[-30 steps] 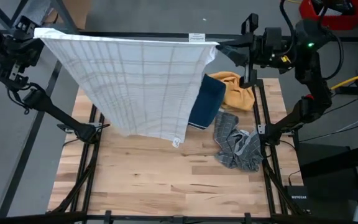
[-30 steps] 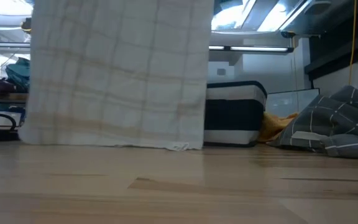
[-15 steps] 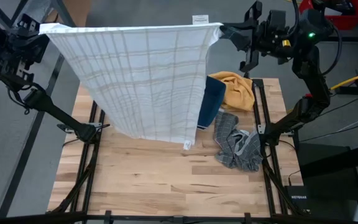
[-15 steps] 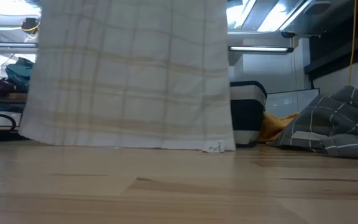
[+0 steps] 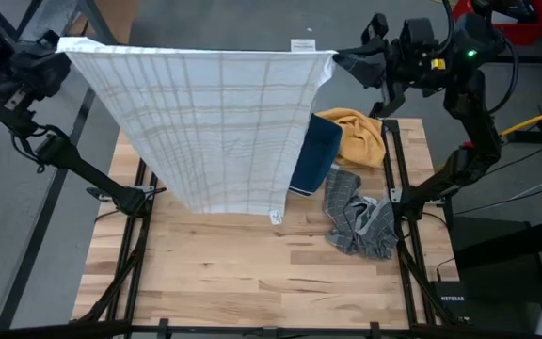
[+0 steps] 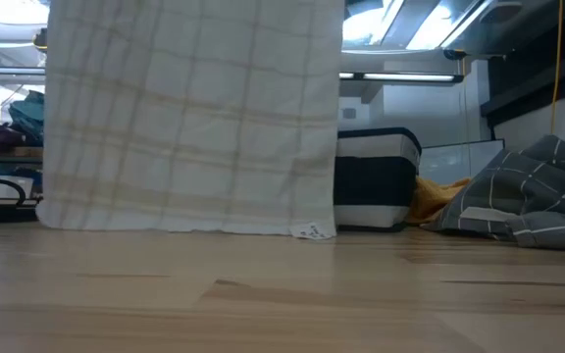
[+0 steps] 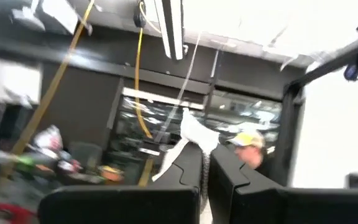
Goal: Fold towel
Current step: Fold the white patterned towel
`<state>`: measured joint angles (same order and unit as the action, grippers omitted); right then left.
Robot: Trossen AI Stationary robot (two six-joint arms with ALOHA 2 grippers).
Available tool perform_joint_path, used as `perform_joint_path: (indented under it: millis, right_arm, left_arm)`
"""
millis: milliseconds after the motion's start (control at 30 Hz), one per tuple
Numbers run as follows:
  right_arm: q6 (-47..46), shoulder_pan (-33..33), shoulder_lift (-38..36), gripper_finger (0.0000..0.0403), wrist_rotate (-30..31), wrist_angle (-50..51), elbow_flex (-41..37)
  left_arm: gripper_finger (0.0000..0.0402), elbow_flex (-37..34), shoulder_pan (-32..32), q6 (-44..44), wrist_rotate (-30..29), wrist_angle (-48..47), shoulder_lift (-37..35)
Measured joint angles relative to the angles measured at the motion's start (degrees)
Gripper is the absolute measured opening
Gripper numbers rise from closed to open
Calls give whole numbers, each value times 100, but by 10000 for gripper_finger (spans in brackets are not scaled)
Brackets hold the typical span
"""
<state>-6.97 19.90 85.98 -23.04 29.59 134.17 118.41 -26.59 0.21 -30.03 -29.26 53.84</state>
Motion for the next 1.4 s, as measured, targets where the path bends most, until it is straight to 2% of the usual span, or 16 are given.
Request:
perform_joint_path:
  millis: [100,300,433,500,667,900,1100,1267,1400]
  right_arm:
    - [-491,2,-38,0,-215,318,7]
    - [-856,-7,-67,0,-1135,1280,9]
    - [-928,-128,-67,0,-1026,1497,9]
    - [-928,-127,-78,0,-901,1380,9]
    - [-911,-111,-95,0,-475,883,9]
    - [-1235,-143,-93,0,-529,486,7]
    - [-1068,-777,-121,0,-664,453,5]
    - [-721,-1368,-316,0,-423,441,4]
    - [-566,-1799,-577,0,186,436,4]
  left_arm:
    - [0,0,0,-824,191,-81,4]
    - [0,4,0,-2136,796,-869,87]
    - [0,9,0,-2531,1096,-999,253]
    - [0,9,0,-2402,1102,-878,298]
    - [0,9,0,-1461,1031,-225,326]
    - [0,7,0,-1172,1183,-13,376]
    - [0,4,-2,-1207,2147,71,713]
    - [0,2,-10,-1107,2235,438,971]
    - [0,-5,-182,-525,2181,949,1058]
